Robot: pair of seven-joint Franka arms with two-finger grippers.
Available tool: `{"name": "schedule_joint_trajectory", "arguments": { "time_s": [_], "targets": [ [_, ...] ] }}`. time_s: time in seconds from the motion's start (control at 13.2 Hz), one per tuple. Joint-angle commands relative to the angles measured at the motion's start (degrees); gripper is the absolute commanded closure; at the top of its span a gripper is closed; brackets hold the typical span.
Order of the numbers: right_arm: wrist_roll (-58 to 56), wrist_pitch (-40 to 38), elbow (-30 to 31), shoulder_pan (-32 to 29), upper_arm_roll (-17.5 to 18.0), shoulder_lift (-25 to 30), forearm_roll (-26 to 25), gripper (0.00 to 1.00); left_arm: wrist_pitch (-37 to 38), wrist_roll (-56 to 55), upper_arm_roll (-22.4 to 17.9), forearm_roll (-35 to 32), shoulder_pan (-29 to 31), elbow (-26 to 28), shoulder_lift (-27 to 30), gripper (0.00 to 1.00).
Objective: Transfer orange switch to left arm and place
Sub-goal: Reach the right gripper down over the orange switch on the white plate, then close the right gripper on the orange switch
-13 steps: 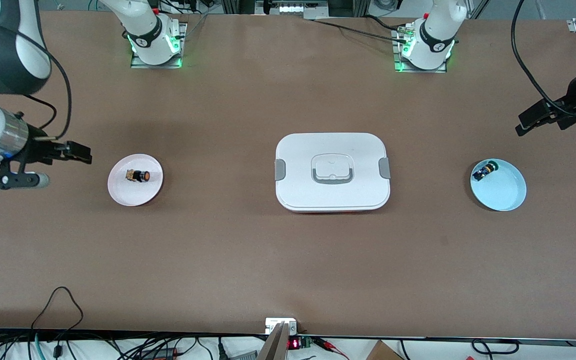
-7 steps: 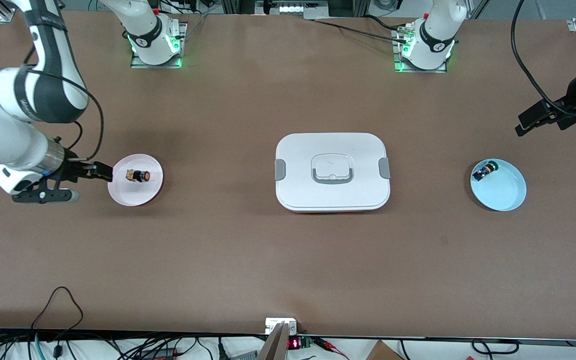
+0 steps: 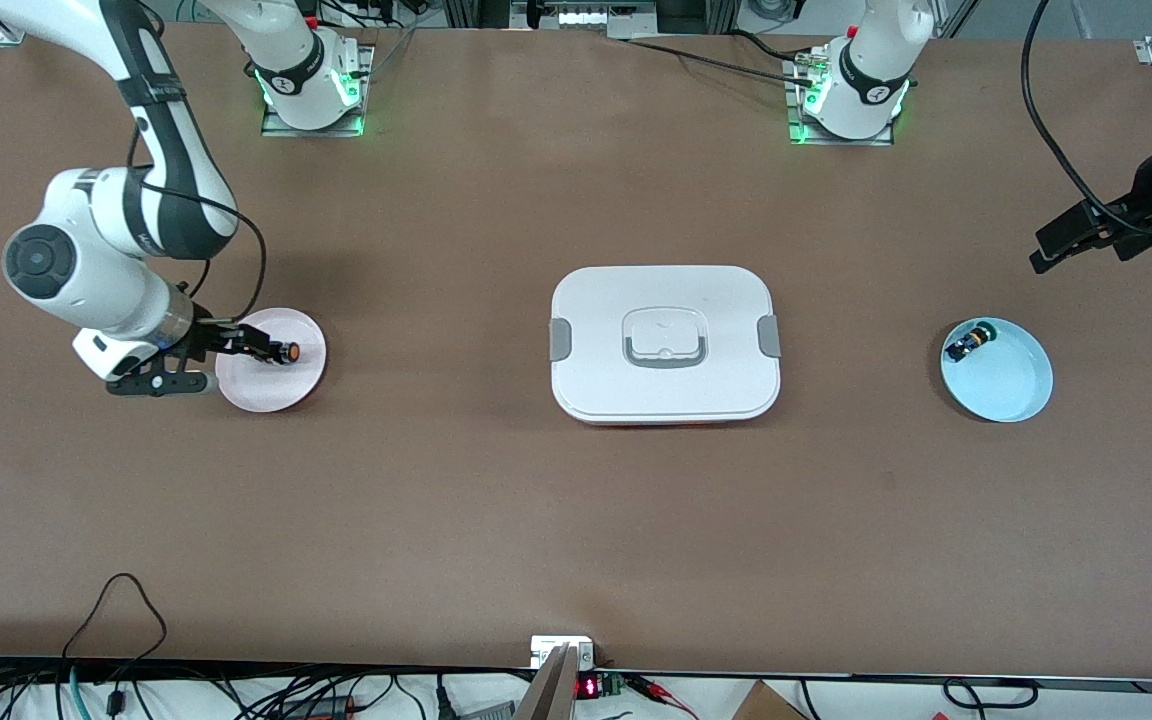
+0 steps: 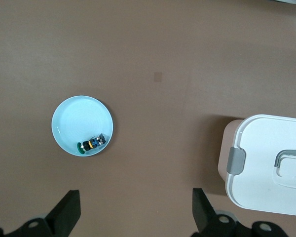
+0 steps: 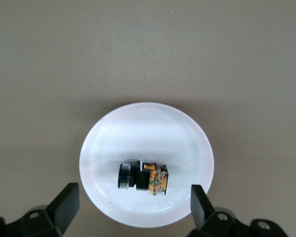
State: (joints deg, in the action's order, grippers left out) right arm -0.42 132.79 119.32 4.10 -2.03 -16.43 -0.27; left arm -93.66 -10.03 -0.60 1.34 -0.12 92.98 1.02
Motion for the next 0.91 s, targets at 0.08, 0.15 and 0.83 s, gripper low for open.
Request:
{"name": "schedule_joint_trajectory", "arguments": {
  "time_s": [0.08,0.15,0.83],
  "targets": [
    [-0.9,4.3,2.2,-0.1,0.1,-3.3,0.2,0.0,-0.3,1.4,-0.3,1.3,0.1,0.3,0.1,0.0],
    [-0.8,5.7,2.2,-0.1,0.1,-4.9,0.7,0.0,-0.3,1.4,-0.3,1.3,0.1,0.3,0.1,0.0],
    [-0.2,7.1,2.6,-0.7,0.2,-8.7,1.8,0.0,-0.3,1.4,-0.2,1.3,0.3,0.6,0.1,0.0]
  ]
}}
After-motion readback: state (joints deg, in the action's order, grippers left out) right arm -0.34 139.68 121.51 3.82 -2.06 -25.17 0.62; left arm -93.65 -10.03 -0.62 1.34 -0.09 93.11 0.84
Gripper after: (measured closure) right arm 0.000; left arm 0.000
